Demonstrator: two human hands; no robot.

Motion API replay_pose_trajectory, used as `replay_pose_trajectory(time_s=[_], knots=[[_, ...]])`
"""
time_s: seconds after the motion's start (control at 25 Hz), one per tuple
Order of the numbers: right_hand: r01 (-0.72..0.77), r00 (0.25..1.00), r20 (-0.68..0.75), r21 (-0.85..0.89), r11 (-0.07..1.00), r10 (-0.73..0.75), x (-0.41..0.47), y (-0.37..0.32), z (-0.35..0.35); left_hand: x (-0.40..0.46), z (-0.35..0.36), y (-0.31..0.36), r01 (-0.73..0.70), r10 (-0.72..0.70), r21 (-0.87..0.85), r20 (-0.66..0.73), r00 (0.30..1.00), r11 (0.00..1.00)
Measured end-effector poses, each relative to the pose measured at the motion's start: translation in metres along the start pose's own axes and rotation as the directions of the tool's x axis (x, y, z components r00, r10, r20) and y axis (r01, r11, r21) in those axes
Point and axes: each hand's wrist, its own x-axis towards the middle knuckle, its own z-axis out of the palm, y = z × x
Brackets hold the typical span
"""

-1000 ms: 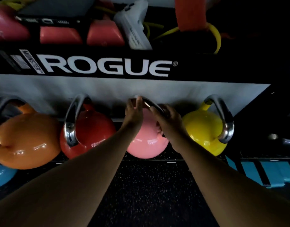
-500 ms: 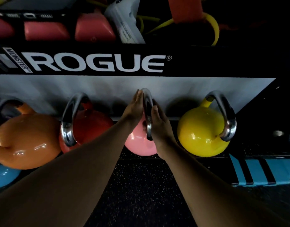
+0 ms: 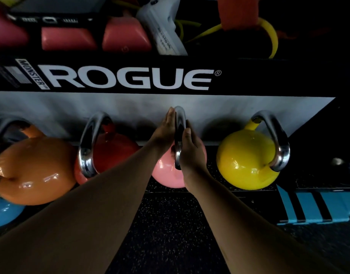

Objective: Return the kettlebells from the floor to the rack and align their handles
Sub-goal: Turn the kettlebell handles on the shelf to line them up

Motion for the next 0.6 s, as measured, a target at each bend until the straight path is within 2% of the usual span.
replay_pose_trajectory(time_s=[0.08, 0.2, 0.28, 0.4, 0.52, 0.6], knots=[[-0.009, 0.999, 0.038, -0.013, 1.0, 0.009, 0.0, 0.0, -0.002, -0.001, 0.0, 0.0, 0.034, -0.035, 0.039, 0.016, 0.999, 0.999], [-0.03, 0.996, 0.079, -0.052, 0.998, 0.034, 0.0, -0.001, -0.004, -0.005, 0.003, 0.004, -0.017, 0.019, 0.084, -0.02, 1.0, 0.996], [-0.028, 0.996, 0.078, -0.061, 0.998, 0.032, 0.0, 0.0, -0.005, -0.005, 0.002, 0.002, -0.03, 0.035, 0.131, -0.035, 0.999, 0.991], [-0.013, 0.998, 0.064, -0.085, 0.996, 0.018, 0.0, 0.002, -0.007, -0.005, 0.0, 0.003, -0.019, 0.019, 0.111, -0.003, 1.0, 0.994], [0.004, 0.997, 0.082, -0.171, 0.985, 0.011, 0.0, -0.003, -0.007, -0.009, -0.002, 0.01, -0.023, 0.019, 0.213, 0.02, 1.0, 0.977], [0.043, 0.989, 0.148, -0.271, 0.962, -0.002, 0.002, -0.012, -0.012, -0.015, -0.005, 0.019, -0.052, 0.071, 0.355, -0.038, 0.997, 0.933]])
